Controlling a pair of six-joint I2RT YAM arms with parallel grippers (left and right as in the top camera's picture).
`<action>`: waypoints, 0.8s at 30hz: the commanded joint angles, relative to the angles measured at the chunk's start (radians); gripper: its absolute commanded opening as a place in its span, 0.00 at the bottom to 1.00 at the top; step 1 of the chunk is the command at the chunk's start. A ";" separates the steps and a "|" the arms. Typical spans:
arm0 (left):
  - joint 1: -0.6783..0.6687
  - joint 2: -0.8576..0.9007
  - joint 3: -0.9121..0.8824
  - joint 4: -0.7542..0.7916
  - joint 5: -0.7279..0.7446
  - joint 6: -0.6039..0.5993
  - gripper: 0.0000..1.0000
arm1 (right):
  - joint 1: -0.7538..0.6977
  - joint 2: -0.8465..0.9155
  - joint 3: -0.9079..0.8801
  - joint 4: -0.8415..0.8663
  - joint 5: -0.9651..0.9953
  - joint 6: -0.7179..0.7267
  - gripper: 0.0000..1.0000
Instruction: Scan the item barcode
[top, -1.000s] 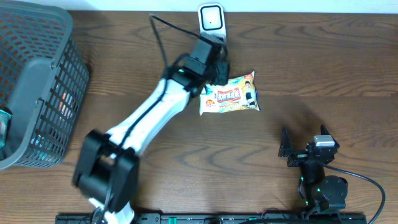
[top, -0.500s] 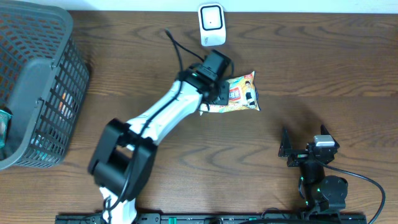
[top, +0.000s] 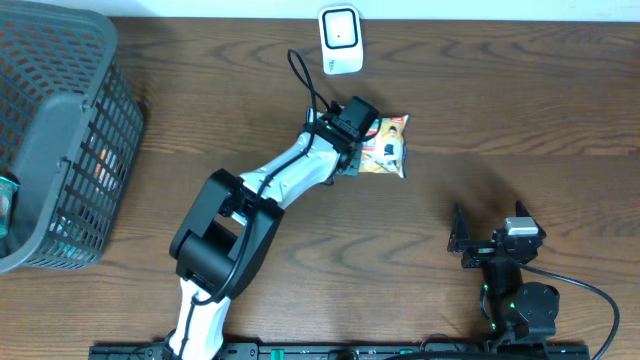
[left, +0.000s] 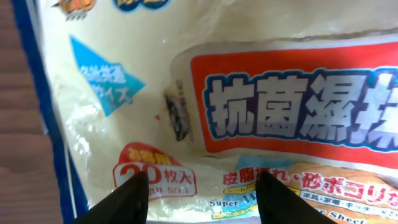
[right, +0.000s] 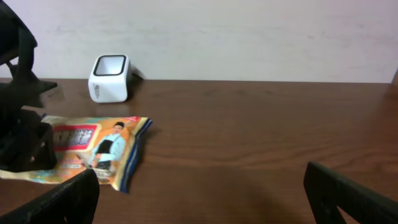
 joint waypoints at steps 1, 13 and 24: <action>0.015 -0.064 0.006 -0.006 -0.073 0.037 0.55 | -0.003 -0.005 -0.001 -0.005 0.002 -0.004 0.99; 0.037 -0.438 0.006 0.016 -0.111 0.038 0.61 | -0.003 -0.005 -0.001 -0.005 0.002 -0.004 0.99; 0.212 -0.704 0.006 0.062 -0.455 0.132 0.69 | -0.003 -0.005 -0.001 -0.005 0.002 -0.004 0.99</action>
